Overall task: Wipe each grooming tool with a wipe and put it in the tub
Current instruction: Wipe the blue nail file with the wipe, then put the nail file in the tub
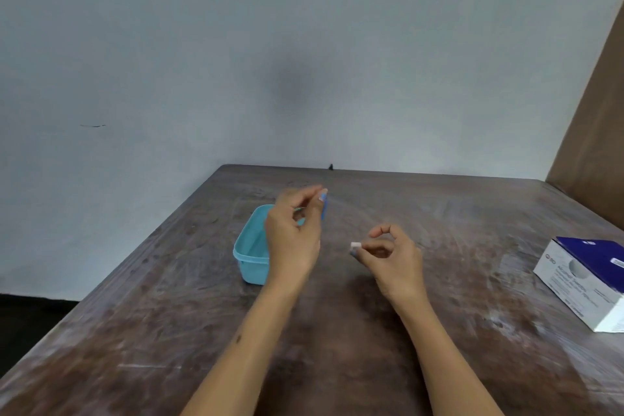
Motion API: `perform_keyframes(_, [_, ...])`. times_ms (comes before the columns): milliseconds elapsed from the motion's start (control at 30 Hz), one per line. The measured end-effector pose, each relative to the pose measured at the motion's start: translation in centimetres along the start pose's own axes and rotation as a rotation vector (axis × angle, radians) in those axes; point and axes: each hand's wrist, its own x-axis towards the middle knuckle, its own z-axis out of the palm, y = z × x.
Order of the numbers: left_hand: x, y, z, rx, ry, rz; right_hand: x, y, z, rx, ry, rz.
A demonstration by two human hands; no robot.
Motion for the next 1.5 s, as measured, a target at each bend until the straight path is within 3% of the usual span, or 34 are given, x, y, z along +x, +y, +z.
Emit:
perform_keyframes(100, [2.4,0.4,-3.2,0.342,-0.012,0.082,0.1,0.0,0.2,-0.006,0.026,-0.021])
perform_keyframes(300, [4.9,-2.0,-4.6,0.949,-0.321,-0.244,-0.1,-0.2,0.3,-0.018,0.048,-0.024])
perform_keyframes(467, [4.7,-1.9,-3.2,1.169,-0.459,-0.358,-0.8,-0.7,0.1,0.004,0.08,-0.05])
perform_keyframes(633, [3.8,-0.3,-2.9,1.279,-0.44,-0.326,-2.3,-1.5,-1.1,0.073,0.122,-0.053])
perform_keyframes(767, [1.9,3.2,-3.1,1.175,-0.293,-0.099,-4.8,-2.8,-3.9,0.155,0.174,-0.066])
perform_keyframes(867, [-2.2,5.8,-1.1,0.788,-0.237,0.166,-7.8,-3.8,-7.3,0.194,0.212,-0.086])
perform_keyframes(933, [-7.6,7.8,1.4,0.516,-0.318,0.255,-10.5,-4.0,-10.2,0.182,0.265,-0.095])
perform_keyframes(1033, [-16.7,9.7,5.6,0.313,-0.49,0.327,-15.2,-3.5,-14.5,0.162,0.357,-0.08])
perform_keyframes(1267, [-33.2,9.8,12.0,0.146,-0.913,0.142,-26.9,2.3,-24.3,0.092,0.697,0.096])
perform_keyframes(1400, [-39.9,6.4,15.4,0.31,-1.315,-0.116,-32.6,10.2,-27.6,-0.154,0.784,0.354])
perform_keyframes(1500, [-43.6,2.6,17.7,0.481,-1.505,-0.307,-36.0,16.4,-29.0,-0.403,0.767,0.604])
